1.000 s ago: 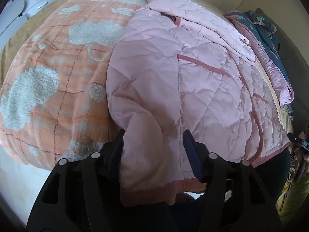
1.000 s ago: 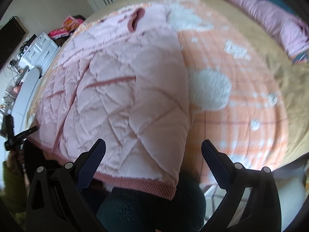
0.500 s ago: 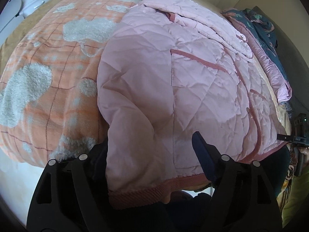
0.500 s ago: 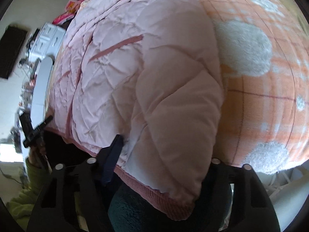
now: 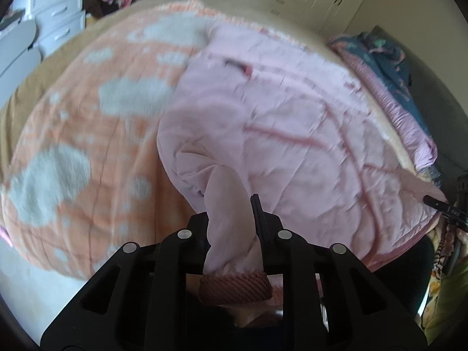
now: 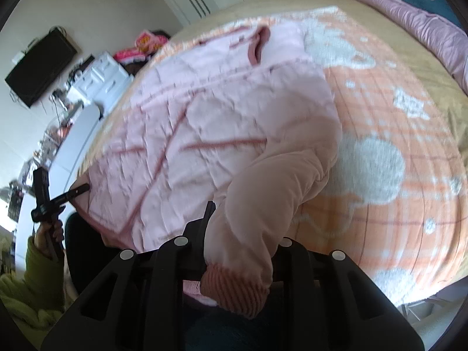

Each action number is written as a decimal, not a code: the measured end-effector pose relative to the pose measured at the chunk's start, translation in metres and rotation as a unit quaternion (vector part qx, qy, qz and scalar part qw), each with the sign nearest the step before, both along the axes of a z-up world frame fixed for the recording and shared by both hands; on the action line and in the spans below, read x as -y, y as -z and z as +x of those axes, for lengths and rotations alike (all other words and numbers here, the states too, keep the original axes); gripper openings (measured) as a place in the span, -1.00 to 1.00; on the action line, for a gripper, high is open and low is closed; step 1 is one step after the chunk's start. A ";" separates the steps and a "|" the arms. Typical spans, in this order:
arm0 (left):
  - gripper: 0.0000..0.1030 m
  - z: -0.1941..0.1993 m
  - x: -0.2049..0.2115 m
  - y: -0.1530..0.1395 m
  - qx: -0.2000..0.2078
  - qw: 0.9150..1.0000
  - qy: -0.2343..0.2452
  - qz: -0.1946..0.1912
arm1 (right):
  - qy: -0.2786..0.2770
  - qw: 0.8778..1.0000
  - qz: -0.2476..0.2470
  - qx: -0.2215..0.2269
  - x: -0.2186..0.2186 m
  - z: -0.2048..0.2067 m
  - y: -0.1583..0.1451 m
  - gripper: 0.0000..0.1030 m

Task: Fold large clothes
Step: 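Lift the hem with both tools and fold it toward the collar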

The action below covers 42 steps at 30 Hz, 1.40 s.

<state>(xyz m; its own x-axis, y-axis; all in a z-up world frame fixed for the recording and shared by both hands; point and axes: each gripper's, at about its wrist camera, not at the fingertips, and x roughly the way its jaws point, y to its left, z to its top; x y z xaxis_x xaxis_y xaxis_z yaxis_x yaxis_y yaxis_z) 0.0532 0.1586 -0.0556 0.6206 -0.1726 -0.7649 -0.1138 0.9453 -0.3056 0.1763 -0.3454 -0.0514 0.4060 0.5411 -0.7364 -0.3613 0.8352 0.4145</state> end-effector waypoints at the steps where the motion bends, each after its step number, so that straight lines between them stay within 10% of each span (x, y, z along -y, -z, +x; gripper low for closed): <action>1: -0.75 0.001 0.000 -0.006 0.008 1.000 0.000 0.003 | 0.004 1.000 0.006 0.008 0.001 0.001 -0.005 -0.59; 22: -0.76 0.048 -0.006 -0.122 0.147 0.989 -0.019 -0.018 | 0.065 0.983 0.098 0.138 0.006 0.038 -0.102 -0.69; 42: -0.76 0.098 -0.009 -0.157 0.185 0.982 -0.038 -0.004 | 0.113 0.968 0.141 0.172 0.006 0.087 -0.128 -0.70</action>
